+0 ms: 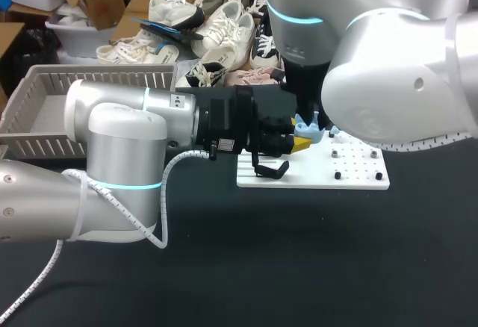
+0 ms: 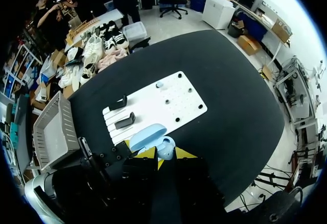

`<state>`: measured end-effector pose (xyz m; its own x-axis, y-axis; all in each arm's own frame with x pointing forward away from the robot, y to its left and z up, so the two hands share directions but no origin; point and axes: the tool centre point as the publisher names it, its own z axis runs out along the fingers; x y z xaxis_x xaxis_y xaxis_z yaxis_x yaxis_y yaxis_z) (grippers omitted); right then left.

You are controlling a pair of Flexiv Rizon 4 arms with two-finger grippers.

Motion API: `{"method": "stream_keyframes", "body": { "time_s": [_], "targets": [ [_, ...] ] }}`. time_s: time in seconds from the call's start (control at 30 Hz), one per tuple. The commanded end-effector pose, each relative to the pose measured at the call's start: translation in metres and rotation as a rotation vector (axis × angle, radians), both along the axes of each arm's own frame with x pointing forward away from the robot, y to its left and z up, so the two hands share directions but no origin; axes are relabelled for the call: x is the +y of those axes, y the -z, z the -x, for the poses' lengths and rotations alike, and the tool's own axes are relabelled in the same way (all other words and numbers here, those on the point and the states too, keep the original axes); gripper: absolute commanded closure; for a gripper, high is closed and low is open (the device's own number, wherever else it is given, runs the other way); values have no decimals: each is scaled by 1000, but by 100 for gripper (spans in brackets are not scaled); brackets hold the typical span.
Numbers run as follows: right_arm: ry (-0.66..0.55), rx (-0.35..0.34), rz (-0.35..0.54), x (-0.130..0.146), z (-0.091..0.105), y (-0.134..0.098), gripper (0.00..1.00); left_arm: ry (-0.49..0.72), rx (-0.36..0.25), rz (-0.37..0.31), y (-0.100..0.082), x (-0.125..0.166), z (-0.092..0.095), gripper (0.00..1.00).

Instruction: Pick up each earbud case from the left stands, insert the matching earbuds, close the lid, and place the case in the box.

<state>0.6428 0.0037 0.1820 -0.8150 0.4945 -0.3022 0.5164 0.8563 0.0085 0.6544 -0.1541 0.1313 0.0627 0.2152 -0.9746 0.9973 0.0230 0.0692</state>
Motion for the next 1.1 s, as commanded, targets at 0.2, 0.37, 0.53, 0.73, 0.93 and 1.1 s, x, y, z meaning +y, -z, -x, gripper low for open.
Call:
{"method": "stream_keyframes", "body": {
  "time_s": [0.2,0.37,0.53,0.73,0.93,1.1],
  "targets": [
    [7,-2,-1,0,-1,0,100,-8,-3,2,1,-1,1,100],
    [4,-8,-1,1,0,-4,100,-8,-3,2,1,-1,1,100],
    [0,-7,0,2,0,-3,100,-8,-3,2,1,-1,1,100],
    [-4,-3,1,4,0,-2,100,-8,-3,2,1,-1,1,100],
    [-4,2,-2,4,-1,1,100,-8,-3,2,1,-1,1,100],
    [-1,2,-2,3,-1,0,100,-8,-3,2,1,-1,1,100]
  ]
}}
